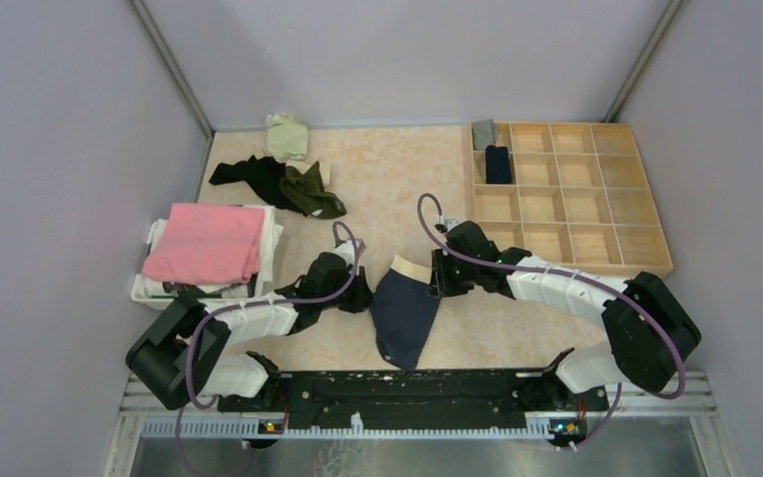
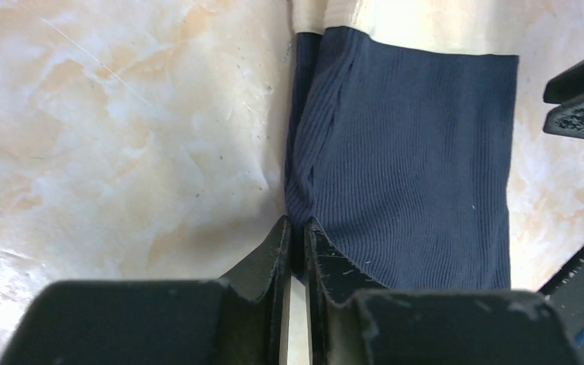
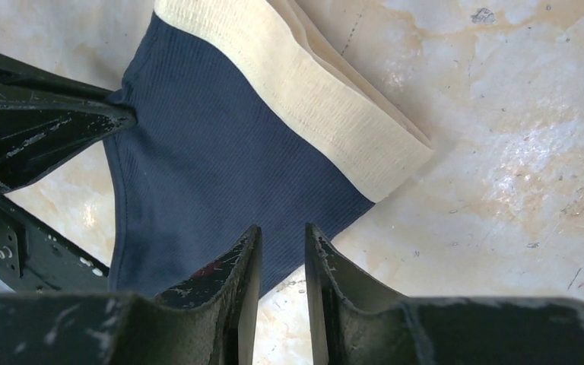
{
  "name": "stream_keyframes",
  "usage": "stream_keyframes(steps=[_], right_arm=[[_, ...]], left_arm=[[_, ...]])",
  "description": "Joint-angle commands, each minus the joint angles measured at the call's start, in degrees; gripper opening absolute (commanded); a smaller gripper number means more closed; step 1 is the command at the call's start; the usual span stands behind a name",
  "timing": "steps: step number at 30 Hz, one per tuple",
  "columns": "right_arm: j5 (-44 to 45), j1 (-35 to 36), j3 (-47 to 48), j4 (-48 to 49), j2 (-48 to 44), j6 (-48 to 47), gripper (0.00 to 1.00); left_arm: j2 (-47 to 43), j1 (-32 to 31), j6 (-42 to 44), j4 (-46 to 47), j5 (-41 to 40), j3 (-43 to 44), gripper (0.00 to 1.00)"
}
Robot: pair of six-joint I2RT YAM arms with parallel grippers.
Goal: Roll the underwear
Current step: Fold the underwear at the center of the board.
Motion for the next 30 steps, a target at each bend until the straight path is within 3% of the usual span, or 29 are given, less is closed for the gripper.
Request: stream_keyframes(steps=[1,7,14,21,30], right_arm=[[0.10,0.55,-0.06,1.94,-1.02,0.86,0.28],[-1.31,0.55,2.08,2.20,0.40,1.55,0.32],[-0.44,3.00,9.18,-0.49,3.66,2.43,0.37],[3.59,8.08,14.20,-2.88,9.73,5.19,0.39],[7.35,9.24,19.57,-4.49,17.45,5.90,0.40]], left_arm=[[-1.42,-1.17,-4.16,-1.63,1.91,-3.15,0.13],[-4.62,-7.46,-12.24,1.45,-4.49,-5.30,0.02],[-2.70,-16.38,-20.62,3.21,-14.97,-5.43,0.00],[-4.65,-17.39,-23.16,4.73,-17.42,-7.68,0.14],[-7.51,-17.72,-22.45,5.07,-16.68,-9.97,0.29]])
